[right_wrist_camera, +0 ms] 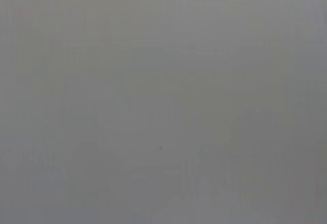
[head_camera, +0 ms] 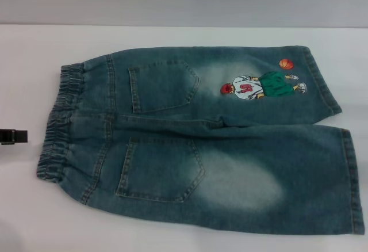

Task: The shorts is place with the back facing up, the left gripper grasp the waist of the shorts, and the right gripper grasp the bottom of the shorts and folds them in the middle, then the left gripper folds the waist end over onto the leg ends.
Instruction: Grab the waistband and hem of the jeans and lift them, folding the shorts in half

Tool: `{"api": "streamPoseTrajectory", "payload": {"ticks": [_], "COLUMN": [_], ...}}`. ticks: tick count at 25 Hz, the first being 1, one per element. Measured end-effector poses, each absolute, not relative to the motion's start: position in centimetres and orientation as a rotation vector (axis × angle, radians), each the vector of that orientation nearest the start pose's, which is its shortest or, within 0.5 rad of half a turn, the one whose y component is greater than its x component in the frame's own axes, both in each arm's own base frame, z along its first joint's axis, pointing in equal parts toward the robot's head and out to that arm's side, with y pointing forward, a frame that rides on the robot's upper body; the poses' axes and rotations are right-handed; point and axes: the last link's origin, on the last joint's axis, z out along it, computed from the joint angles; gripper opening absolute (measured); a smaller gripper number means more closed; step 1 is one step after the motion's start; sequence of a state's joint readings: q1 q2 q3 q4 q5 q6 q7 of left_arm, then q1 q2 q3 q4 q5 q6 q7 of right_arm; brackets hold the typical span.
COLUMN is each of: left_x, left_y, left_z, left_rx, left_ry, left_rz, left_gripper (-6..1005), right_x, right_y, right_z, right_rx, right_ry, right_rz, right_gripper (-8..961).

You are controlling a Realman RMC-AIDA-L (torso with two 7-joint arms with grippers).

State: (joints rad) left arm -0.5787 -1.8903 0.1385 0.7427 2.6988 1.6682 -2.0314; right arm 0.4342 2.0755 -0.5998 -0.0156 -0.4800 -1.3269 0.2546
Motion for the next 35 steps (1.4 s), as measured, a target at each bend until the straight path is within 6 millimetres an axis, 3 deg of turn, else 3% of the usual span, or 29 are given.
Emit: {"api": "streamPoseTrajectory", "payload": {"ticks": [5,35], "left_x": [-36.2,-37.7], "left_y": [31.0,29.9], "left_z": [11.8,9.1], "left_rx": [-2.207,-2.133], "left_ry": [-1.686,-1.772], "left_rz": [-0.323,-0.228], "left_gripper": [496,499], "right_x": [37.4,37.4], "right_y": [31.2,31.2], "right_z": [5.9,5.7], "right_rx": [-1.18,-1.193], "right_ry": [0.577,0.58], "right_rz": [0.731,0.728], "right_gripper": [701,702]}}
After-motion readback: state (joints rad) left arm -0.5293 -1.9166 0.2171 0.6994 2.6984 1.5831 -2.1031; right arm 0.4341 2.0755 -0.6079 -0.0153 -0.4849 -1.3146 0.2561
